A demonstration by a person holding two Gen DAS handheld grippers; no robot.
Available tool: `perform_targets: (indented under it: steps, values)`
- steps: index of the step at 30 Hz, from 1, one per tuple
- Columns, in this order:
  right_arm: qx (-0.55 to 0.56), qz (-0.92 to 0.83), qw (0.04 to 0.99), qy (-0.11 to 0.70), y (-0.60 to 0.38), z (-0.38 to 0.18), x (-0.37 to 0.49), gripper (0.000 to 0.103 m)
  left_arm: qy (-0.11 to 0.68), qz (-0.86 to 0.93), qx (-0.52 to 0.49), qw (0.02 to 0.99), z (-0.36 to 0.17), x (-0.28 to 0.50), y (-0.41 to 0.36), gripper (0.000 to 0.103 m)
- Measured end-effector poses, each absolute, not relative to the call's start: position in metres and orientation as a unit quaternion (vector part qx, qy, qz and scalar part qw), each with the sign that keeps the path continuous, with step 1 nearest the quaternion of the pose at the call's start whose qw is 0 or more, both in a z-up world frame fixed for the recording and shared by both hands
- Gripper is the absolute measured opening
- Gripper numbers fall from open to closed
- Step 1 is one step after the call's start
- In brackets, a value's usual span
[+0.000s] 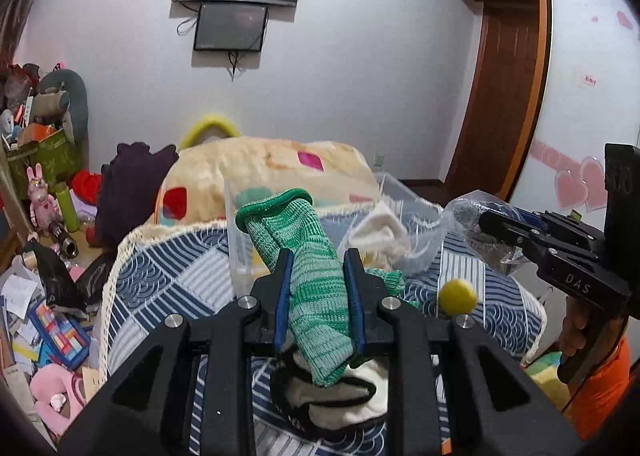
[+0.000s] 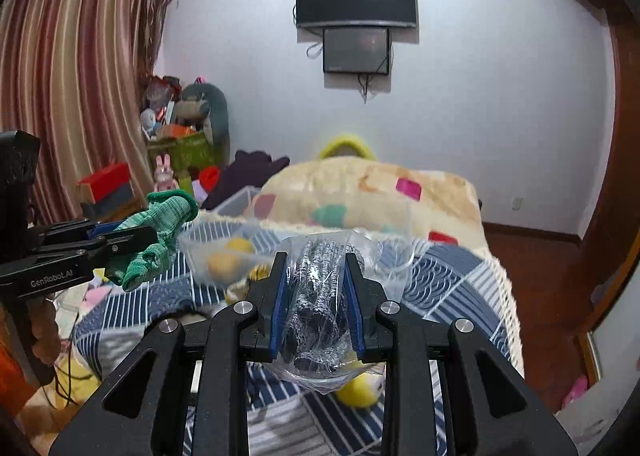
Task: Organize soft objects
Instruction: 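Drop the plastic bag into the box with the right tool while the left tool drops the glove in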
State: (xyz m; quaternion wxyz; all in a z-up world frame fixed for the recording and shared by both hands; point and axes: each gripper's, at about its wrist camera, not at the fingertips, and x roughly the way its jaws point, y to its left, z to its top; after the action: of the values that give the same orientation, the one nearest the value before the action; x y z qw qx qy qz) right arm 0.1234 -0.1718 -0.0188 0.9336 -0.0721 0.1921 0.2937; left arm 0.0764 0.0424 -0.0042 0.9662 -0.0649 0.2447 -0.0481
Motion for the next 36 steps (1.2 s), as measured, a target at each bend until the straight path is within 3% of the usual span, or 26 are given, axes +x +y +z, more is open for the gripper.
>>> perform_targets:
  steps: [18,36]
  values:
    - [-0.054,0.292,0.94,0.167,-0.138,0.008,0.163,0.024,0.229,-0.038,-0.041,0.972,0.016,0.132,0.036,0.025]
    - [-0.113,0.268,0.92,0.265,-0.1,-0.035,0.211,0.024,0.326,-0.035,-0.03,0.944,-0.035,0.211,0.035,0.025]
